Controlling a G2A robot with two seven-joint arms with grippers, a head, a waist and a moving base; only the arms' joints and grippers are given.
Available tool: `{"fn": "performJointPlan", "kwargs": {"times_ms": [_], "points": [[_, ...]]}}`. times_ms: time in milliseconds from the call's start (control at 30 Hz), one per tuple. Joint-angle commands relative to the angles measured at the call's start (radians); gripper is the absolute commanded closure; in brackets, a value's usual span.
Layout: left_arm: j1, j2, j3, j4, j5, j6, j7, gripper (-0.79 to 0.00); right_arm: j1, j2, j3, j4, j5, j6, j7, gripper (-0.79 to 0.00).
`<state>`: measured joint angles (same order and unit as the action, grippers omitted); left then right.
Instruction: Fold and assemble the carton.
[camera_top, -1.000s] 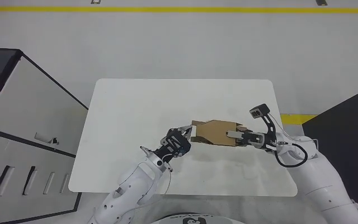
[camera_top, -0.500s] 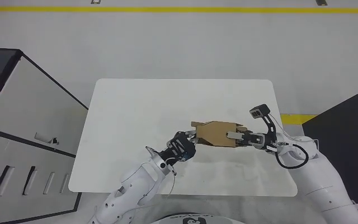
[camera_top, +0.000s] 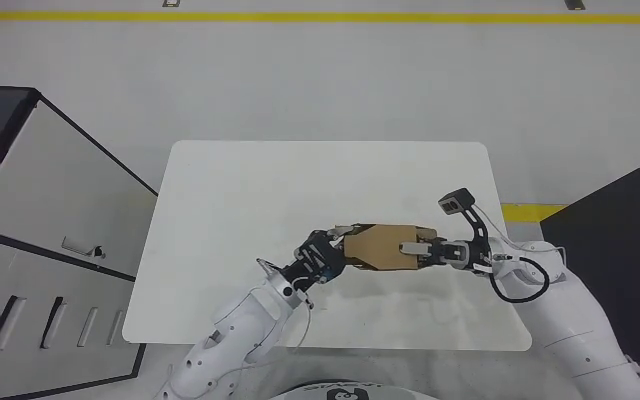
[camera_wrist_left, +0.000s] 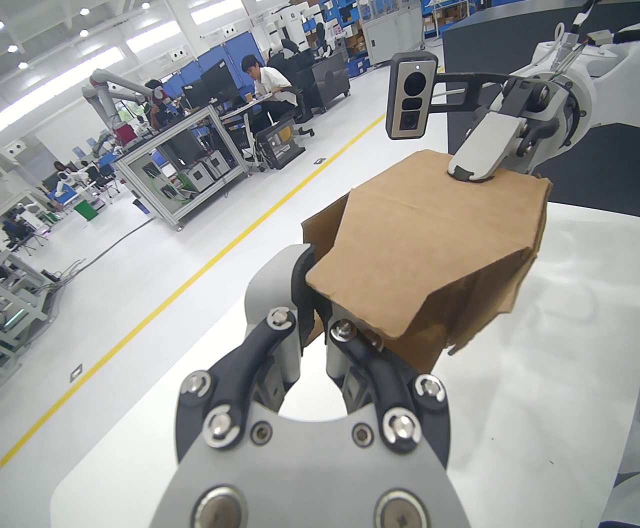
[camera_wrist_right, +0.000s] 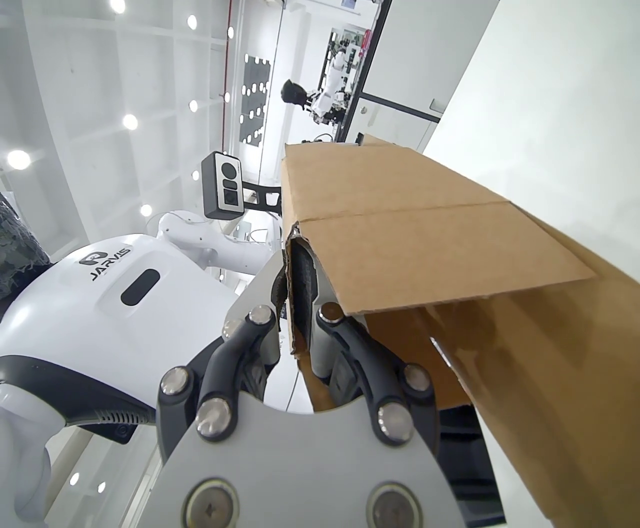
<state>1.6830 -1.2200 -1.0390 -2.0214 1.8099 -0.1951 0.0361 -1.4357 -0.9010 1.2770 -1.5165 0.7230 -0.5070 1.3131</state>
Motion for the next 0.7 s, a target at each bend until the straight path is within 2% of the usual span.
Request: {"fn": "performJointPlan", "kwargs": {"times_ms": [0,667], "points": [[0.0,0.001,-0.001,0.0,-0.001,0.001,0.001,0.0,-0.002,0.0,0.002,-0.001,0.0,0.001,0.001,0.0],[-0.012,0.002,0.01,0.013,0.002,0.013,0.006,0.0,-0.019,0.007,0.019,-0.006,-0.016,0.005,0.005,0.0]]}}
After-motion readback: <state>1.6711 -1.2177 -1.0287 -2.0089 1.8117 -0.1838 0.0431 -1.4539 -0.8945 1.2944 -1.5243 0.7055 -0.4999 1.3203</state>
